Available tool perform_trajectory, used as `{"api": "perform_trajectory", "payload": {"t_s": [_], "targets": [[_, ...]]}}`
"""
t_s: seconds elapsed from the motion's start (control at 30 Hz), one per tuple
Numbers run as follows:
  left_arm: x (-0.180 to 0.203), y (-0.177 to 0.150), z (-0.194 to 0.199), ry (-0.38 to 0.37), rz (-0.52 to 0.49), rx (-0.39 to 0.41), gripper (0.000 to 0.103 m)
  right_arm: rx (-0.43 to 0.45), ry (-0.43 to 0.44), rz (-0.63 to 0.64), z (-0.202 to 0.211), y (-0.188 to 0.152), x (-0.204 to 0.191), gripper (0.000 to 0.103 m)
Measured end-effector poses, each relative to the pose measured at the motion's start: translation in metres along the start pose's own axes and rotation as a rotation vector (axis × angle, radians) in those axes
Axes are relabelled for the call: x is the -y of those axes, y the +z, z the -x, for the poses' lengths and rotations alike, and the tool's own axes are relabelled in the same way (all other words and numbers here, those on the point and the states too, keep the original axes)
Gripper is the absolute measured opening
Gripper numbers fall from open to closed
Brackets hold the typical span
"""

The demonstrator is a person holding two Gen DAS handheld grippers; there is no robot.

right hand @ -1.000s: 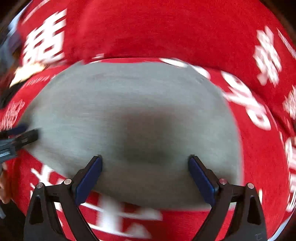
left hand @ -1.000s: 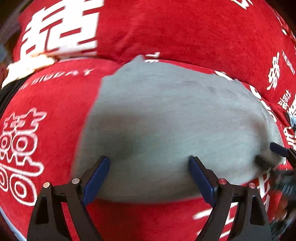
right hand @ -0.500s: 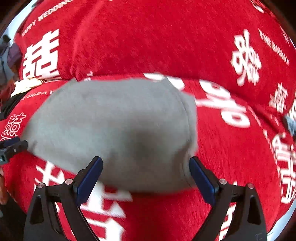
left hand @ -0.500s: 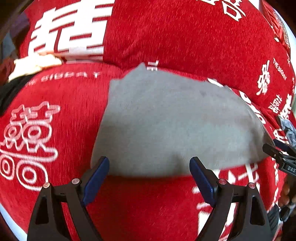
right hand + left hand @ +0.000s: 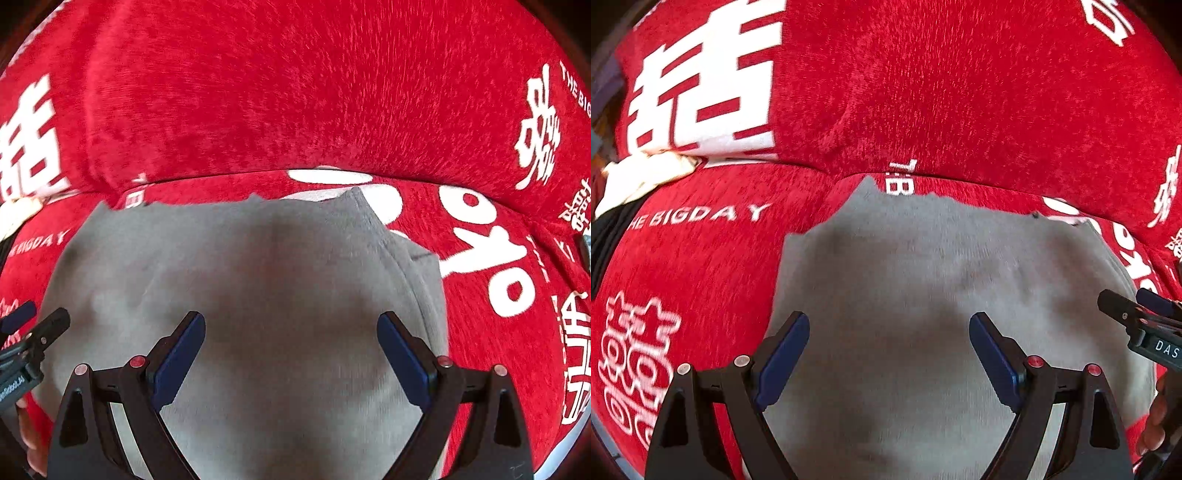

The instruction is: Fold small clothes

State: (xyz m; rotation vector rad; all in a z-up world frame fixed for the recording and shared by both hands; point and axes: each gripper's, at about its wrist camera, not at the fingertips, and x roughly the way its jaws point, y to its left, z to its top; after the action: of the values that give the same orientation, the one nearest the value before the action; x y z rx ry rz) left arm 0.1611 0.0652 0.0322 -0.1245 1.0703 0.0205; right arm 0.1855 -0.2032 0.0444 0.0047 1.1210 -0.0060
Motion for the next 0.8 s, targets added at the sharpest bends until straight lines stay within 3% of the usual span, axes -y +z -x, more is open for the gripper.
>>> {"api": "perform_trajectory", "payload": {"t_s": [0.23, 0.27, 0.43, 0.63, 0.8], "targets": [[0.0, 0.012, -0.048, -0.003, 0.023, -0.072, 0.093, -0.045, -0.044, -0.028, -0.044, 0.013, 0.005, 0.1], [-0.002, 0.01, -0.049, 0.005, 0.033, -0.05, 0.103, -0.026, -0.053, -0.013, -0.044, 0.01, 0.003, 0.1], [-0.012, -0.001, -0.044, -0.008, 0.066, -0.026, 0.103, 0.006, -0.053, 0.012, -0.034, -0.005, 0.001, 0.1], [-0.017, -0.04, -0.01, -0.014, 0.069, 0.018, 0.103, 0.051, -0.042, 0.046, 0.002, -0.061, -0.004, 0.1], [-0.018, -0.093, 0.022, -0.011, 0.071, 0.109, 0.103, 0.123, -0.022, 0.055, 0.032, -0.114, 0.0, 0.1]]}}
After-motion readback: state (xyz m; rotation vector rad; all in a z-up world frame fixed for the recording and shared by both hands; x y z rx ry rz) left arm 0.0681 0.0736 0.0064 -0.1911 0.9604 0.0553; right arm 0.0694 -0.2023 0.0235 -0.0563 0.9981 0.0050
